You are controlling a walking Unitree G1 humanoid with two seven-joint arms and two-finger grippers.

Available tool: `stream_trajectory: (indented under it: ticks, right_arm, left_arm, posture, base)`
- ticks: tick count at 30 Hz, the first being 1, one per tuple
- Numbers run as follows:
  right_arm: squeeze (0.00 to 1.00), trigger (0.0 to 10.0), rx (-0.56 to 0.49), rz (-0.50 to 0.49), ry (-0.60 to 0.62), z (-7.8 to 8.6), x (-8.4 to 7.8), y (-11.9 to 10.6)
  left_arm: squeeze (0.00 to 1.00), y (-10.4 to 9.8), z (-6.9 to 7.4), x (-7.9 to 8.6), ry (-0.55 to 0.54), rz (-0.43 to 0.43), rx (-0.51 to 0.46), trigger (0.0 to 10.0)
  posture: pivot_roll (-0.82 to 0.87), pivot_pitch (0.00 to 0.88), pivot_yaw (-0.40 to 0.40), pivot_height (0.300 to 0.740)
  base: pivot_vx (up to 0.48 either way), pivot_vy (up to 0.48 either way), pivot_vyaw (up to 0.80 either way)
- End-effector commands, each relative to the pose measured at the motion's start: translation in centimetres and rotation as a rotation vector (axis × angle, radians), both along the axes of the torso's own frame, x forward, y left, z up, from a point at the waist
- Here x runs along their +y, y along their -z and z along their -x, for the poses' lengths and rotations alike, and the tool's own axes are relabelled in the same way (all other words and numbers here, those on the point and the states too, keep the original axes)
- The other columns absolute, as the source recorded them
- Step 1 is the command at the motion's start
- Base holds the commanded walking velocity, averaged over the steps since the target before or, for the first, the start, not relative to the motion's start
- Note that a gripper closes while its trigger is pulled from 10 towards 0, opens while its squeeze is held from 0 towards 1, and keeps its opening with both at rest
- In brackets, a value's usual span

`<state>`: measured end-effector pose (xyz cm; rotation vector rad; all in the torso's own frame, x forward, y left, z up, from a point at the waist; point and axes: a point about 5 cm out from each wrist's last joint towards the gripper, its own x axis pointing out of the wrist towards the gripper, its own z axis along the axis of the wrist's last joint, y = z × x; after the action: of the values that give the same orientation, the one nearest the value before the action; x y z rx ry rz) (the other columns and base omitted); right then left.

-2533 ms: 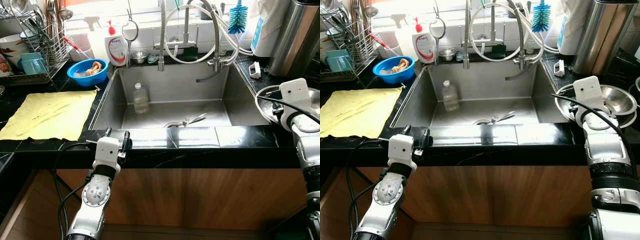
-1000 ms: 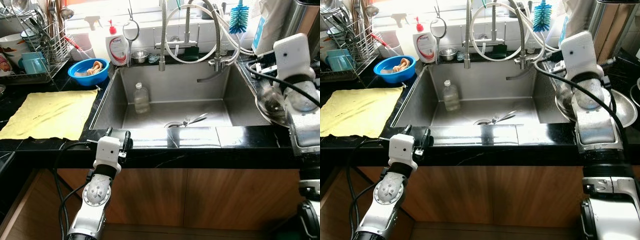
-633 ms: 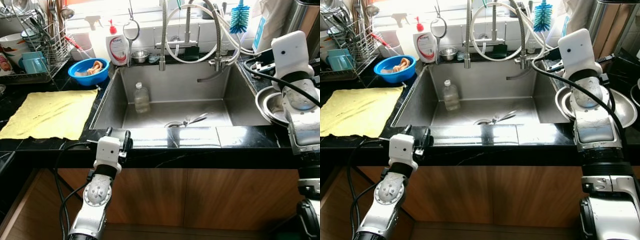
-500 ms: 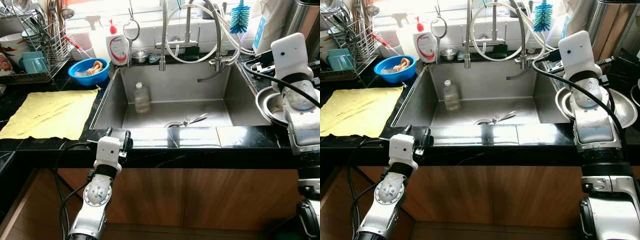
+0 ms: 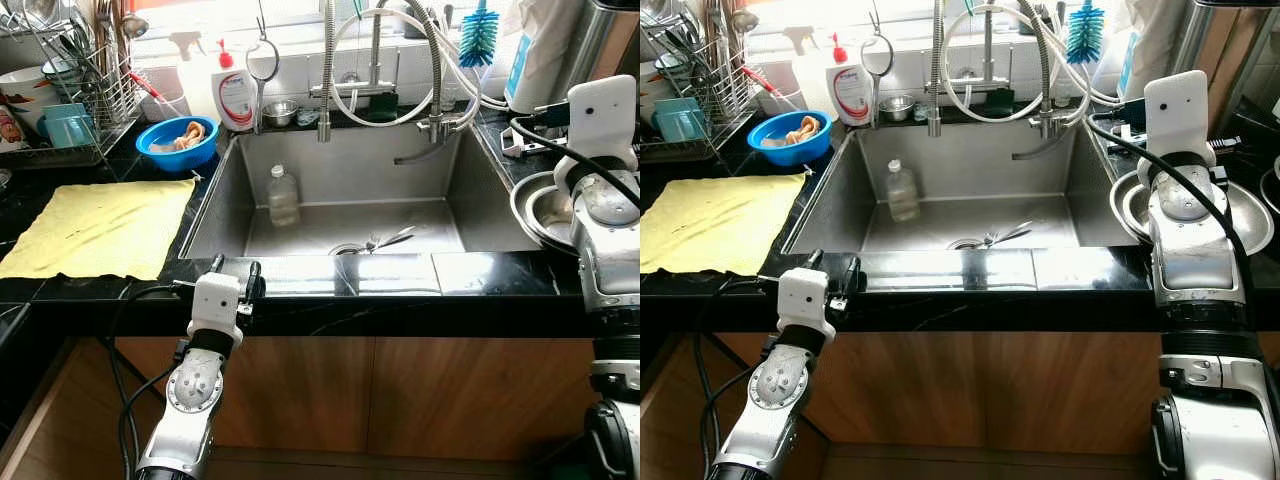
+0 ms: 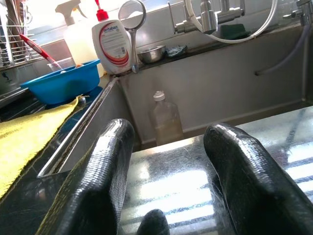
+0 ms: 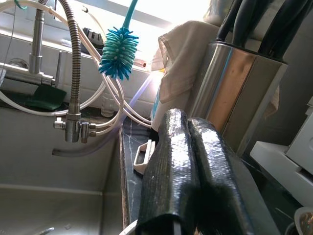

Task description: Kitchen organization

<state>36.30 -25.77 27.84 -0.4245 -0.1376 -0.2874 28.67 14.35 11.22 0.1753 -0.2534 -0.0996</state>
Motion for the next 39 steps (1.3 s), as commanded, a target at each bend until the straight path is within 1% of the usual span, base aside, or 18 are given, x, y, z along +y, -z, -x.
stream_trajectory:
  ticks: [1, 2, 3, 4, 6, 13, 15, 18, 19, 21, 22, 23, 24, 25, 26, 39]
  right_arm:
    - [0.03, 10.0, -0.019, -0.089, 0.005, 0.2, 0.0, -0.1]
    - [1.00, 10.0, -0.018, -0.206, 0.044, 1.0, -1.2, 0.7]
    - [1.00, 10.0, -0.016, -0.288, 0.073, 1.6, -2.1, 1.3]
    - [1.00, 10.0, -0.004, -0.356, 0.087, 2.2, -2.3, 2.8]
    - [1.00, 10.0, 0.014, -0.405, 0.091, 2.7, -2.1, 5.2]
    - [1.00, 10.0, -0.028, -0.368, 0.083, 3.1, -1.7, 6.1]
    - [1.00, 10.0, -0.030, -0.376, 0.087, 3.3, -1.6, 6.2]
    - [1.00, 10.0, -0.096, -0.370, 0.050, 3.6, -1.3, 5.2]
    - [1.00, 10.0, -0.126, -0.356, 0.043, 3.6, -1.3, 4.5]
    - [1.00, 10.0, -0.143, -0.348, 0.036, 3.7, -1.3, 4.1]
    - [1.00, 10.0, -0.151, -0.342, 0.039, 3.7, -1.4, 3.9]
    - [1.00, 10.0, -0.168, -0.351, 0.073, 4.1, -2.1, 3.7]
    - [1.00, 10.0, -0.168, -0.351, 0.073, 4.1, -2.1, 3.7]
    - [1.00, 10.0, -0.177, -0.367, 0.092, 4.3, -2.5, 3.6]
    - [1.00, 10.0, -0.179, -0.369, 0.093, 4.3, -2.6, 3.6]
    - [1.00, 10.0, -0.182, -0.371, 0.092, 4.4, -2.6, 3.6]
  left_arm:
    - [0.00, 1.7, 0.4, 0.1, 0.002, -0.029, 0.085, 10.0]
    - [0.00, 1.8, 0.4, 0.1, 0.008, -0.032, 0.089, 10.0]
    - [0.00, 1.9, 0.5, 0.0, 0.012, -0.034, 0.093, 10.0]
    - [0.00, 1.9, 0.5, 0.0, 0.019, -0.040, 0.092, 10.0]
    - [0.00, 1.9, 0.5, -0.1, 0.025, -0.046, 0.089, 10.0]
    - [0.00, 1.8, 0.6, -0.1, 0.023, -0.041, 0.085, 10.0]
    - [0.00, 1.8, 0.6, -0.1, 0.023, -0.040, 0.085, 10.0]
    - [0.00, 1.7, 0.5, -0.2, 0.020, -0.036, 0.078, 10.0]
    - [0.00, 1.7, 0.5, -0.1, 0.019, -0.036, 0.077, 10.0]
    - [0.00, 1.7, 0.5, 0.0, 0.018, -0.037, 0.078, 10.0]
    - [0.00, 1.7, 0.5, 0.0, 0.017, -0.037, 0.079, 10.0]
    - [0.00, 1.7, 0.5, 0.1, 0.016, -0.039, 0.080, 10.0]
    - [0.00, 1.7, 0.5, 0.1, 0.016, -0.039, 0.080, 10.0]
    - [0.00, 1.7, 0.5, 0.1, 0.017, -0.039, 0.081, 10.0]
    - [0.00, 1.7, 0.5, 0.1, 0.017, -0.039, 0.081, 10.0]
    - [0.00, 1.7, 0.5, 0.1, 0.017, -0.039, 0.081, 10.0]
  posture:
    - [-0.14, 0.000, 0.077, 0.740]
    - [-0.15, 0.000, 0.080, 0.740]
    - [-0.15, 0.000, 0.080, 0.740]
    - [-0.15, 0.000, 0.082, 0.740]
    - [-0.15, 0.000, 0.082, 0.740]
    - [-0.15, 0.000, 0.081, 0.740]
    - [-0.15, 0.000, 0.081, 0.740]
    - [-0.14, 0.000, 0.081, 0.740]
    - [-0.14, 0.000, 0.082, 0.740]
    - [-0.14, 0.000, 0.083, 0.740]
    - [-0.14, 0.000, 0.085, 0.740]
    - [-0.15, 0.000, 0.085, 0.740]
    - [-0.15, 0.000, 0.085, 0.740]
    - [-0.15, 0.000, 0.085, 0.740]
    - [-0.15, 0.000, 0.085, 0.740]
    - [-0.15, 0.000, 0.085, 0.740]
  base:
    - [0.000, 0.000, 0.00]
    - [0.000, 0.000, 0.00]
    - [0.000, 0.000, 0.00]
    - [0.000, 0.000, 0.00]
    - [0.000, 0.000, 0.00]
    - [0.000, 0.000, 0.00]
    - [0.000, 0.000, 0.00]
    - [0.000, 0.000, 0.00]
    - [0.000, 0.000, 0.00]
    - [0.000, 0.000, 0.00]
    - [0.000, 0.000, 0.00]
    - [0.000, 0.000, 0.00]
    - [0.000, 0.000, 0.00]
    - [0.000, 0.000, 0.00]
    - [0.000, 0.000, 0.00]
    - [0.000, 0.000, 0.00]
